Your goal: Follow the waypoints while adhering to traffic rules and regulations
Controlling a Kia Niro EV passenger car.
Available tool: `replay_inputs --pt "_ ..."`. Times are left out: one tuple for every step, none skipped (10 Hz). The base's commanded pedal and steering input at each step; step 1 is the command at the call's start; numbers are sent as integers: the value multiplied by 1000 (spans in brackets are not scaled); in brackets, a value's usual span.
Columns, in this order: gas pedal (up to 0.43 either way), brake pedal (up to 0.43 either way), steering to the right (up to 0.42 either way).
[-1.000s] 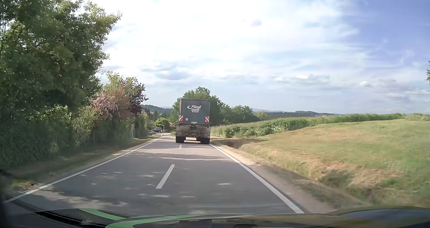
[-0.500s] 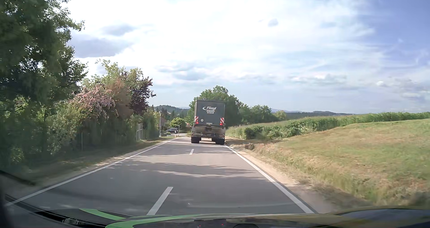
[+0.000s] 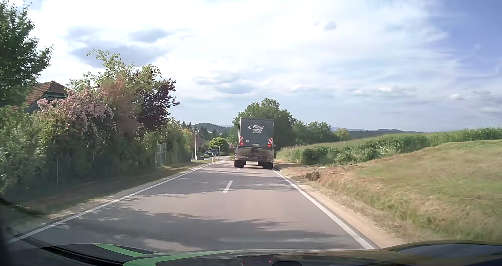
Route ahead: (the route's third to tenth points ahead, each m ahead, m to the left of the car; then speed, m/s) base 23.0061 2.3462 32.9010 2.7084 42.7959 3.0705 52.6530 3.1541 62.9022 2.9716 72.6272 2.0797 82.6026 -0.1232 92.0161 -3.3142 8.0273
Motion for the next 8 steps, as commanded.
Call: replay_inputs --pt "39 0 -30" --pt "39 0 -26" --pt "39 0 -21" --pt "39 0 -15" --pt "28 0 -7" --pt "28 0 -1" --pt "28 0 2" --pt "28 0 3"
